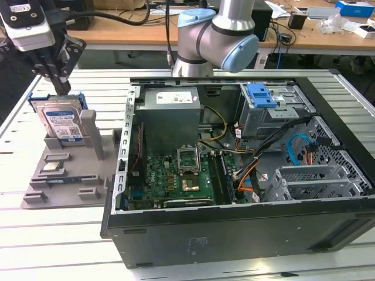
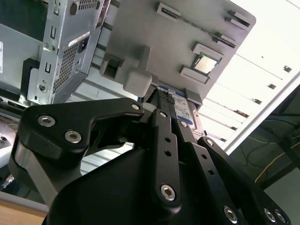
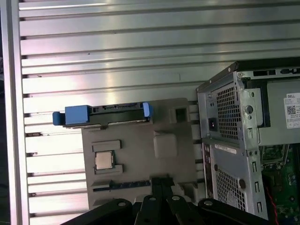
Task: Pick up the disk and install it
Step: 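Reach for the disk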
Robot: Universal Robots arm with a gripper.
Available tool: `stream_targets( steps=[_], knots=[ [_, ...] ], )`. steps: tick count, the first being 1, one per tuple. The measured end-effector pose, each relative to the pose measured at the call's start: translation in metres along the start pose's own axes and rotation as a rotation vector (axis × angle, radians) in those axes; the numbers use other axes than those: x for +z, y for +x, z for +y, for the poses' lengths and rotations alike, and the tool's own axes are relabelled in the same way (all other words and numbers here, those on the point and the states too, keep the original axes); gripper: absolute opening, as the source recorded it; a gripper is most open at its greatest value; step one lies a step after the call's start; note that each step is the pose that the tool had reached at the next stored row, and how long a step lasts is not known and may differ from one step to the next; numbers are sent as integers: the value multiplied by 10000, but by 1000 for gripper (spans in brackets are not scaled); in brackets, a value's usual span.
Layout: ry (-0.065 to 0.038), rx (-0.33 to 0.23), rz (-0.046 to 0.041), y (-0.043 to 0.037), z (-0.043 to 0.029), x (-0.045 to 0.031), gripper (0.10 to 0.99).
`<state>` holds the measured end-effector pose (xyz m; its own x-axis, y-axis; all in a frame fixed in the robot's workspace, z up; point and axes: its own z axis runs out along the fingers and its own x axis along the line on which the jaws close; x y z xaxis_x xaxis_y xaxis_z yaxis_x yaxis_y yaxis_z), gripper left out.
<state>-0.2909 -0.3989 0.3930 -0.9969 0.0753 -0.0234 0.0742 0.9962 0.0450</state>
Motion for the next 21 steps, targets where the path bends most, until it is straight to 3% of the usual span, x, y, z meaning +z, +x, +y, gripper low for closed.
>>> stream_targets(
  steps=[12,21],
  knots=[
    [1,0,1,291,-22,2,106],
    [7,1,0,559,1,71,106]
  ],
)
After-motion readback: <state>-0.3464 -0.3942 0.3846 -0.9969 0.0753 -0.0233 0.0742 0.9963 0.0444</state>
